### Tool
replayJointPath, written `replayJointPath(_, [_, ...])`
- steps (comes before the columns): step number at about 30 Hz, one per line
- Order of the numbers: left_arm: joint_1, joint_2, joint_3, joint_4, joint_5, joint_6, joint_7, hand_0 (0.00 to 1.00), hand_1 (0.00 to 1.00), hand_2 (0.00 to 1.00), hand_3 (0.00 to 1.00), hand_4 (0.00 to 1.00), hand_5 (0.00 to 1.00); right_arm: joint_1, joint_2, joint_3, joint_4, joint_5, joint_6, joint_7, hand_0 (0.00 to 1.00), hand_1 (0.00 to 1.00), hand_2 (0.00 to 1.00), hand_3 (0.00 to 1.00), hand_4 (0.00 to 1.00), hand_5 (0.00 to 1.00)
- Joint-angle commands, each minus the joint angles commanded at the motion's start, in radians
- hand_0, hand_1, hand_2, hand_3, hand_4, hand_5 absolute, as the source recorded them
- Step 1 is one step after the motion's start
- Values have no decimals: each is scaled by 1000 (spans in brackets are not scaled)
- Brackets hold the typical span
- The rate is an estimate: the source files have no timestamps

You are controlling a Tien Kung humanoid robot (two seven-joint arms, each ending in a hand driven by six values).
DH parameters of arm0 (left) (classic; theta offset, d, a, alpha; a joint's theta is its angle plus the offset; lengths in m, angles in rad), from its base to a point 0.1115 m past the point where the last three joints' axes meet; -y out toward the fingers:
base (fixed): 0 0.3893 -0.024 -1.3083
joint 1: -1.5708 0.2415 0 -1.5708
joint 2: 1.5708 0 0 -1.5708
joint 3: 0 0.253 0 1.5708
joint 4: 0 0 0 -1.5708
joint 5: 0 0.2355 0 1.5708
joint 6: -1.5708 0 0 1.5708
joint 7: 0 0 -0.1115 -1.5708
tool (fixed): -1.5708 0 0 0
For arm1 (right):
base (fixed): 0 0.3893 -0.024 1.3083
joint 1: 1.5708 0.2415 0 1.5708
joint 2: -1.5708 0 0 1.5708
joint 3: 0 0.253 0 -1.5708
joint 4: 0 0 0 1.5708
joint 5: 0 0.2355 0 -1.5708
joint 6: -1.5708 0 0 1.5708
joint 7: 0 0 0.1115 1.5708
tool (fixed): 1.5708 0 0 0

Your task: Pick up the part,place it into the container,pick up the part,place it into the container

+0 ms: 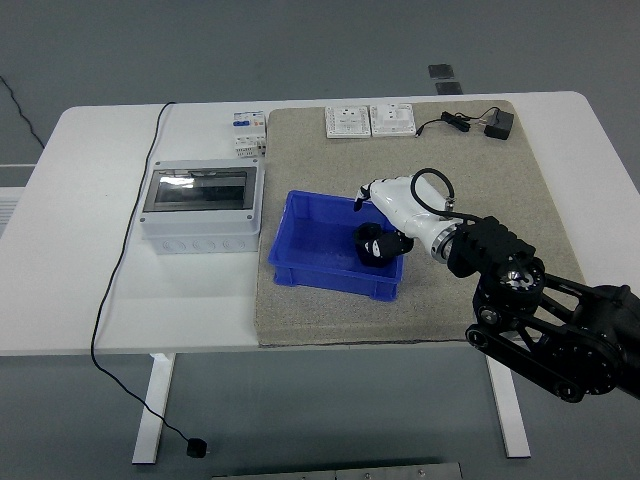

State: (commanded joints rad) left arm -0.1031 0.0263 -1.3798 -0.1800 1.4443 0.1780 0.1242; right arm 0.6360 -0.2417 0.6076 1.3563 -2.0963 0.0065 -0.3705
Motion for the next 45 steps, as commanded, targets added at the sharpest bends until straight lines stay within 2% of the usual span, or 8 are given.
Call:
replayJointPath(6, [1, -3, 2, 0, -4, 0, 0, 700, 514, 557, 482, 427, 241, -15, -9, 38, 21, 2, -7, 4, 377, 643, 775, 715, 879, 285])
replayJointPath(12, [1, -6, 13, 0, -23, 1, -2, 700, 516, 557, 481, 426, 241, -144, -76, 196, 83, 177, -171, 142, 365, 613, 754, 703, 884, 299])
replayJointPath(13, [2, -6, 15, 0, -28, 2, -2, 700, 518, 557, 481, 426, 241, -170, -83, 227, 76, 215, -204, 177, 352, 496, 653, 644, 898, 549])
replayJointPath(16, [5, -7, 18, 0, -38, 3, -2, 700, 518, 557, 481, 426, 241, -252, -92, 319, 20, 328, -260, 286, 352, 496, 653, 644, 898, 549])
replayJointPath(30, [9, -8, 8, 0, -23, -59, 70, 711, 595, 599, 494, 440, 246, -443, -53, 523, 12, 870, -71, 662, 343, 313, 424, 577, 939, 763])
replayJointPath(31, [8, -7, 9, 0, -28, -64, 77, 718, 661, 677, 514, 472, 283, -447, -55, 528, 14, 911, -71, 670, 412, 538, 657, 681, 965, 808])
replayJointPath(42, [9, 6, 19, 0, -93, -100, 120, 718, 657, 747, 551, 549, 410, -436, -56, 591, 55, 1311, -131, 645, 505, 510, 601, 904, 998, 899])
replayJointPath(45, [10, 9, 5, 0, -82, -101, 118, 718, 646, 738, 543, 521, 368, -432, -51, 587, 55, 1416, -127, 643, 586, 711, 778, 868, 998, 923])
